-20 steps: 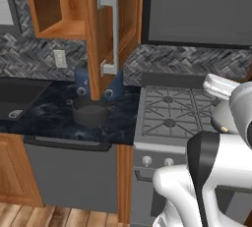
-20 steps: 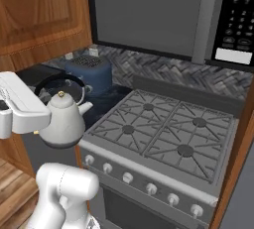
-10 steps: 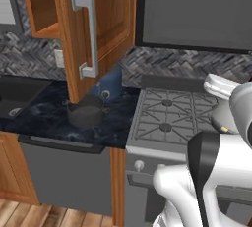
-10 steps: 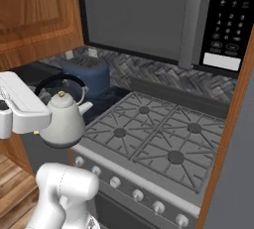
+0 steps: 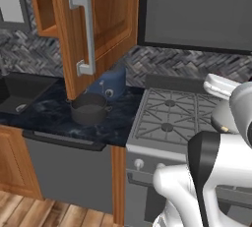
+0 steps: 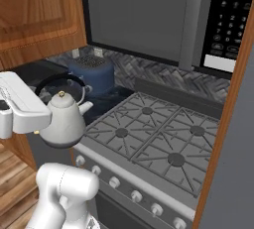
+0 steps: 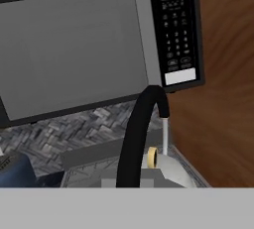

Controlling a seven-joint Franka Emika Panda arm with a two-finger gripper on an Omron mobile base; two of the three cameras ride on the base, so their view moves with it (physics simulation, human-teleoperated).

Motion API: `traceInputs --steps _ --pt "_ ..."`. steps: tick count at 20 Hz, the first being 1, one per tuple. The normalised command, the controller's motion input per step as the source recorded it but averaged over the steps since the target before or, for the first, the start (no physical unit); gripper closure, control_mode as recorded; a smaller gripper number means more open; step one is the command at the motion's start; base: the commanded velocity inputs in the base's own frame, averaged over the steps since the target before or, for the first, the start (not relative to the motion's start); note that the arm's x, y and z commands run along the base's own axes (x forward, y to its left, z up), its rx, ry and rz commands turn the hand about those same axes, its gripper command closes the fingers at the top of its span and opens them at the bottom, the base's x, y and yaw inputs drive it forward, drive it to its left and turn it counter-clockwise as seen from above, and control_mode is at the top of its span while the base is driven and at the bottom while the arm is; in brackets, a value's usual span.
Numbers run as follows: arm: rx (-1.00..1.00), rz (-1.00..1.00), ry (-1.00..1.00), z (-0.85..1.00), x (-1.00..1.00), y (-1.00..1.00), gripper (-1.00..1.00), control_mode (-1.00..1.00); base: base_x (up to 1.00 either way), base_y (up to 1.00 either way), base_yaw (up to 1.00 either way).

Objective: Pick the kettle from the cabinet and place it on a stove burner. Then pick the pot from the counter and place it on another stove burner. Finally, turn both burners on.

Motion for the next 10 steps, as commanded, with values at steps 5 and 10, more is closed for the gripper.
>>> traceInputs --steps 5,10 --pt "0.0 0.0 0.0 0.0 0.0 0.0 1.0 1.0 0.18 -0.32 0.14" --pt "0.0 0.0 0.0 0.0 0.07 0.0 1.0 -1.0 0.0 0.0 0.0"
